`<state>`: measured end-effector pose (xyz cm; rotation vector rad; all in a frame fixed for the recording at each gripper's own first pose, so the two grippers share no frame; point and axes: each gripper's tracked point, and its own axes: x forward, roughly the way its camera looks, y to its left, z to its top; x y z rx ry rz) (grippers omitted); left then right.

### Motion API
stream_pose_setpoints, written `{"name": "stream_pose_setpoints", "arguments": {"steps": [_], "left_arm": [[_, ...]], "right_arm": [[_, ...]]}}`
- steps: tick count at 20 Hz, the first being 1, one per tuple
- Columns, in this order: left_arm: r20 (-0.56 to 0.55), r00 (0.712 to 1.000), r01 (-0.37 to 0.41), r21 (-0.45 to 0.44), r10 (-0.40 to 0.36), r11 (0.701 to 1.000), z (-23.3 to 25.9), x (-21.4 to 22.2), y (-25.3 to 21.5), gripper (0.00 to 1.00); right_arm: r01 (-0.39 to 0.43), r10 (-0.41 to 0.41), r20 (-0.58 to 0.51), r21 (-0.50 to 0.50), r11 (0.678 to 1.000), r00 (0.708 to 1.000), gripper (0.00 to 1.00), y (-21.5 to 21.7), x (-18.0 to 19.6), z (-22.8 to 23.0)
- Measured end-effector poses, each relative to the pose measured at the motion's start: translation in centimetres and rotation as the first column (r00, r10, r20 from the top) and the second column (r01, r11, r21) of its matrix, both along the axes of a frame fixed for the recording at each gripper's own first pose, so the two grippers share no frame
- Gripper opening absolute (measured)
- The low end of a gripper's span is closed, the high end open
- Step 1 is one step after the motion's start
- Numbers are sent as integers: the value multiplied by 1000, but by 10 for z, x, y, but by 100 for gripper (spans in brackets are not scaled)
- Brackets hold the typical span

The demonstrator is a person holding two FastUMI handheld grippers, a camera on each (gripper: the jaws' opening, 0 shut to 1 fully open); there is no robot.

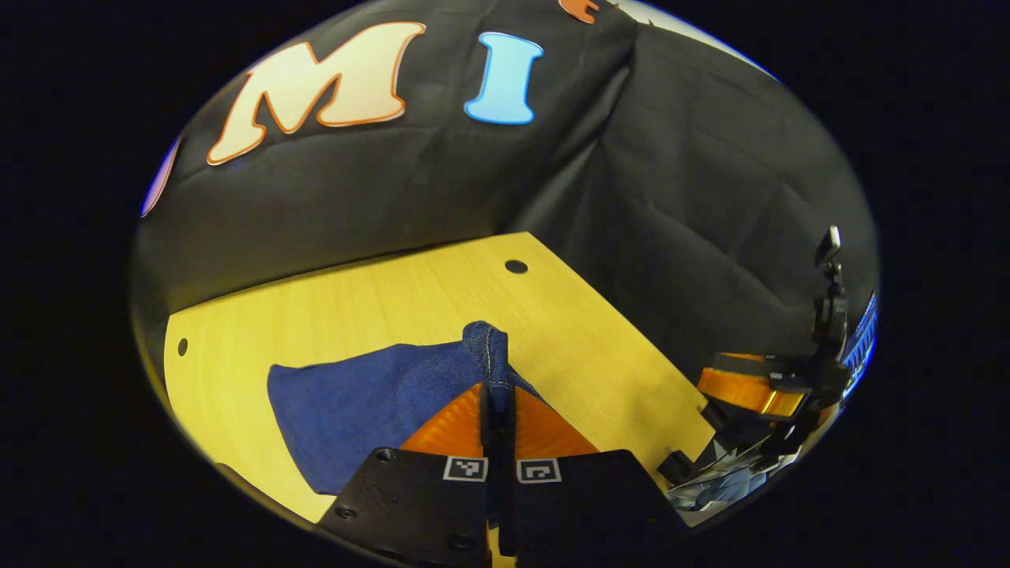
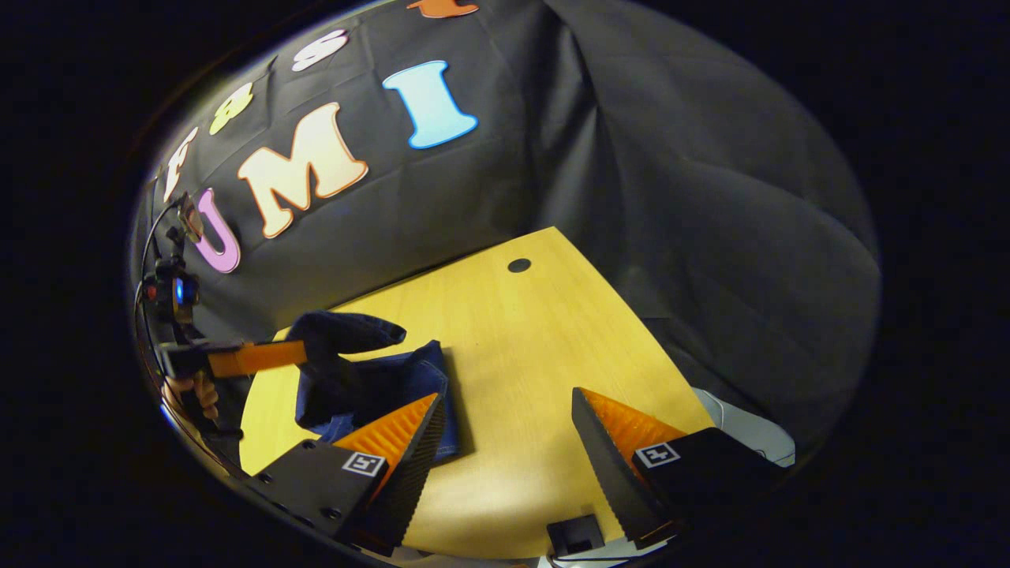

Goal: Grasp the waist and the cuffs of the jeans and fold them to make the two legs overlap; first hold the waist and fold one-third of the jeans toward the cuffs, then hold the cuffs and fold the remaining one-third in the same direction to finish folding.

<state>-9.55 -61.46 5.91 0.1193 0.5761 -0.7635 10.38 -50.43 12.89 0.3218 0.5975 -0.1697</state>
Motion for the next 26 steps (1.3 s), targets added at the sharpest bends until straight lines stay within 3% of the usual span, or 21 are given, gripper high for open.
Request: {"name": "stream_pose_setpoints", "arguments": {"steps": [3, 6, 9, 12, 14, 15, 16, 19, 22, 23, 24, 26], "left_arm": [[-12, 999, 39, 127, -37, 991, -61, -22, -16, 0], [-9, 999, 47, 272, -46, 961, -113, -38, -15, 0], [17, 999, 41, 275, -47, 960, -123, -52, -23, 11], [87, 995, 12, 300, -40, 954, -104, -60, -11, 78], [164, 986, -62, 304, 12, 951, -79, -55, 10, 82], [206, 977, -108, 285, 50, 953, -62, -52, 21, 76], [239, 967, -149, 258, 87, 954, -45, -49, 33, 84], [309, 930, -267, 193, 200, 944, -8, -43, 85, 85], [332, 886, -391, 165, 322, 905, -1, -27, 147, 86], [328, 873, -426, 154, 360, 892, -4, -23, 162, 85], [318, 862, -455, 147, 394, 878, -5, -24, 179, 85], [295, 846, -502, 155, 445, 851, -16, -27, 211, 85]], "right_arm": [[17, -17, -9, -11, 1000, 1000, 99, -7, -5, -4], [13, -13, -18, -27, 1000, 1000, 99, -8, -9, -8], [10, -11, -25, -24, 1000, 1000, 99, -7, -13, -11], [-2, 1, -28, -42, 999, 1000, 99, -5, -13, -19], [-18, 17, -21, -57, 998, 1000, 99, 2, -14, -21], [-29, 27, -20, -66, 997, 999, 99, 8, -15, -20], [-39, 38, -11, -78, 996, 999, 99, 12, -15, -16], [-77, 78, 4, -90, 993, 997, 95, 34, -14, -12], [-108, 112, 44, -87, 990, 993, 99, 60, -9, -4], [-116, 120, 51, -79, 990, 991, 94, 68, -9, -2], [-118, 123, 60, -77, 990, 991, 99, 73, -7, -2], [-123, 129, 79, -76, 990, 989, 94, 85, -7, 2]]}}
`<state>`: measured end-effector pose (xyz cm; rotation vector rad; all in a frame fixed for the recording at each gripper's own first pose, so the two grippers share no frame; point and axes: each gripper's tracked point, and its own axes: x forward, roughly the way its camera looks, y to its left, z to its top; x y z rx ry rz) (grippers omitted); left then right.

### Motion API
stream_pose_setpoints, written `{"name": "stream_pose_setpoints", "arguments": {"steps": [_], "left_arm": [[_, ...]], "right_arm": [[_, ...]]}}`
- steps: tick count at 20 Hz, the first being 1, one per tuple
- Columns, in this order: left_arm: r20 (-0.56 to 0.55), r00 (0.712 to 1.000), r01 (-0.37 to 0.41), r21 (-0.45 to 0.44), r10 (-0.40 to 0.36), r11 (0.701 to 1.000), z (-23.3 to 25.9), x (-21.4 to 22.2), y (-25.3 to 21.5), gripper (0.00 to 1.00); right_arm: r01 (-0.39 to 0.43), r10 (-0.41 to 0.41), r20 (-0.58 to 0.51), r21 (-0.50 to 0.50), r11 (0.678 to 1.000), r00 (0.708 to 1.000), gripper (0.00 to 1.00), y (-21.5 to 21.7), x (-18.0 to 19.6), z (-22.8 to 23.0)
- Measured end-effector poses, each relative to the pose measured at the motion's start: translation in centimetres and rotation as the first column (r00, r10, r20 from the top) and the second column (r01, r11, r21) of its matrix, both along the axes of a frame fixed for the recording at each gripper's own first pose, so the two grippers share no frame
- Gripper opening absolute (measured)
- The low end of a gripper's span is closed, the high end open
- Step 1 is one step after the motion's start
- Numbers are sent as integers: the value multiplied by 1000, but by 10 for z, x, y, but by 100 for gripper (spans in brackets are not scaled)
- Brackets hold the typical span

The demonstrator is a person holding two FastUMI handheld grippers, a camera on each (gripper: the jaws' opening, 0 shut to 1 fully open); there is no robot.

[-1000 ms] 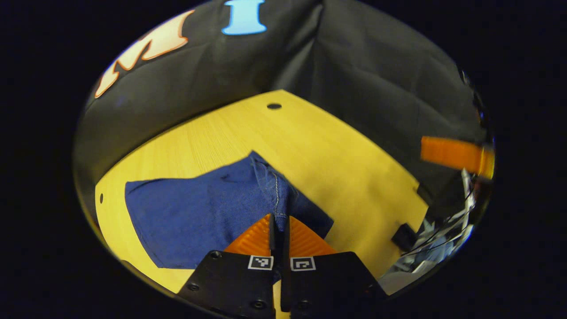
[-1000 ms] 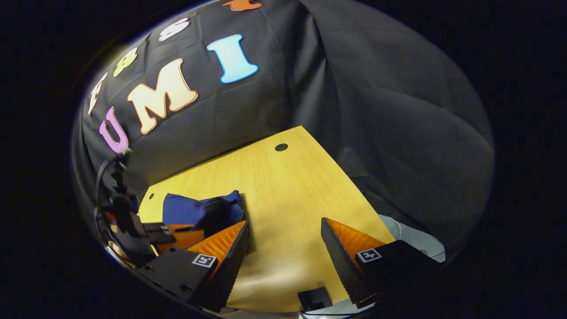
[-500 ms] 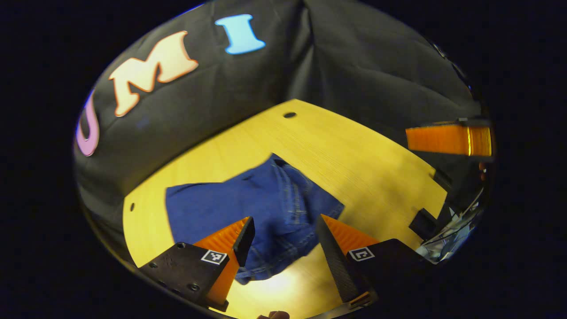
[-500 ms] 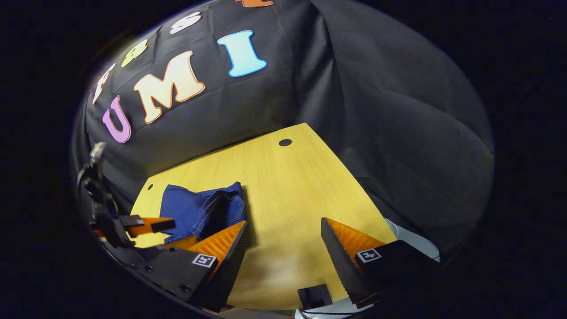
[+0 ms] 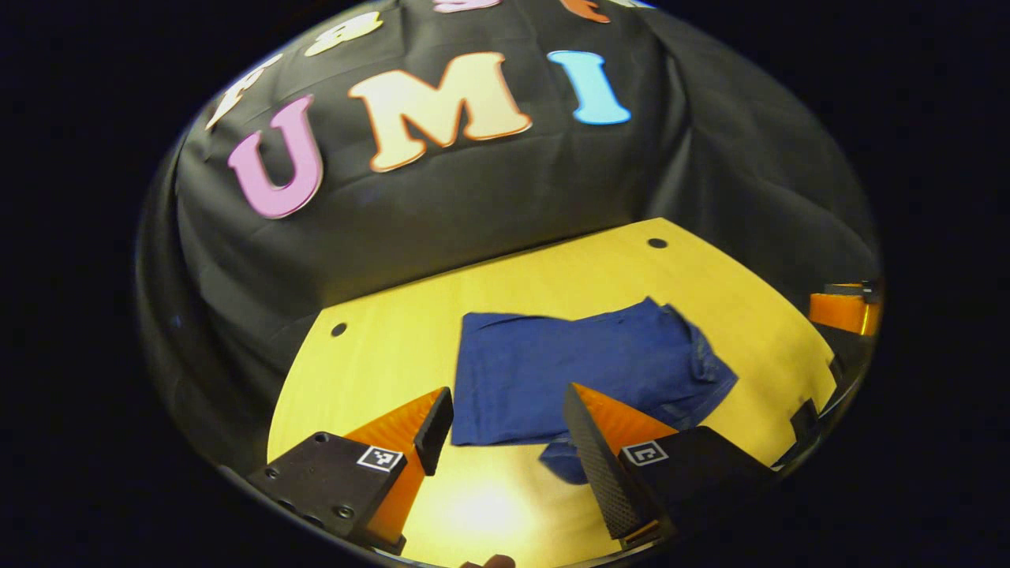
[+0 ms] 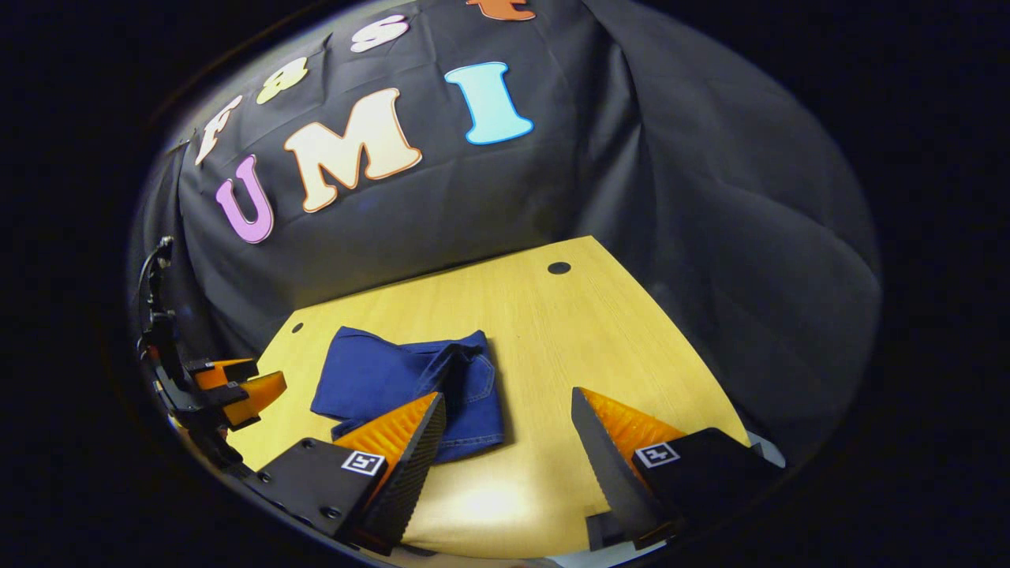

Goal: Grasp the waist and the cuffs of the jeans and fold them to make the two legs overlap; first hold the waist and fold one-third of the jeans toward the cuffs, then hold the cuffs and fold the remaining one-third in the same direction to finish folding.

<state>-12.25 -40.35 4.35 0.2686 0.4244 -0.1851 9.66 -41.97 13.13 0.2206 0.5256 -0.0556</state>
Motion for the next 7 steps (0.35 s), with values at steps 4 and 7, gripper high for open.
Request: {"name": "stream_pose_setpoints", "arguments": {"steps": [4, 7], "left_arm": [[-18, 998, -66, 16, 66, 998, -11, -1, 50, 86], [-20, 996, -87, 17, 87, 996, -15, 1, 65, 86]], "right_arm": [[-1, 1, 15, -11, 1000, 1000, 99, 13, -5, 1], [12, -12, 21, -6, 1000, 1000, 94, 17, -10, 4]]}}
